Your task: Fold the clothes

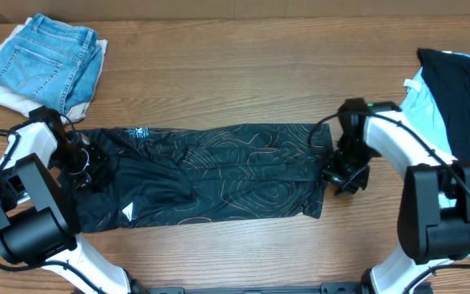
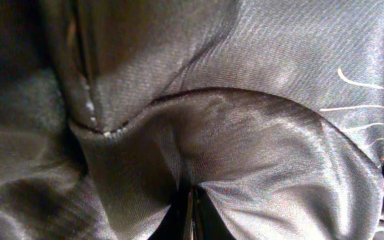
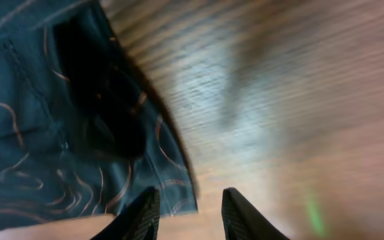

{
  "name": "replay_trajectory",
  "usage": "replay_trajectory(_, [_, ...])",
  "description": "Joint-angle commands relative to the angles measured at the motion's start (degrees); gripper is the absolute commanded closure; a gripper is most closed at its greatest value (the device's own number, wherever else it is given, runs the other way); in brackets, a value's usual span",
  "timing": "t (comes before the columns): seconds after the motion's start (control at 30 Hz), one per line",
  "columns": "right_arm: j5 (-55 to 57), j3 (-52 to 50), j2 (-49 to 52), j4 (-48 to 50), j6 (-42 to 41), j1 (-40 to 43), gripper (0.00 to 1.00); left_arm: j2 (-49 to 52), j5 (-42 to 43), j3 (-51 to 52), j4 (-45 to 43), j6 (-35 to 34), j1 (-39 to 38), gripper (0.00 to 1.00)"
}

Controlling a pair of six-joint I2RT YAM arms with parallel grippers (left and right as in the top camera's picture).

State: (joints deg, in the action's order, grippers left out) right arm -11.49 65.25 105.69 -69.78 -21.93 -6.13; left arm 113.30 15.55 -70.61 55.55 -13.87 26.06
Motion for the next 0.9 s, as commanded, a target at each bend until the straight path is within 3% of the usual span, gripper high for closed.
replay_trajectory(0.0, [0.57, -3.41, -1.33, 2.97, -0.63, -2.34, 0.65, 4.02, -9.33, 1.44, -0.52, -0.96, 0.52, 0.96])
replay_trajectory(0.23, [-0.70, -6.47, -1.31, 6.95, -0.87, -3.89, 0.66, 4.02, -8.63, 1.44, -0.50, -0.94, 0.52, 0.96])
replay_trajectory(0.5, [3.67, -9.42, -1.31, 9.88, -4.22, -3.87, 0.96, 4.02, -8.55, 1.44, -0.37, -0.92, 0.52, 0.96])
replay_trajectory(0.87, [14.27, -9.25, -1.33, 6.03, -9.86, -1.36, 0.96, 4.02, -9.88, 1.44, -0.35, -0.72, 0.55, 0.96])
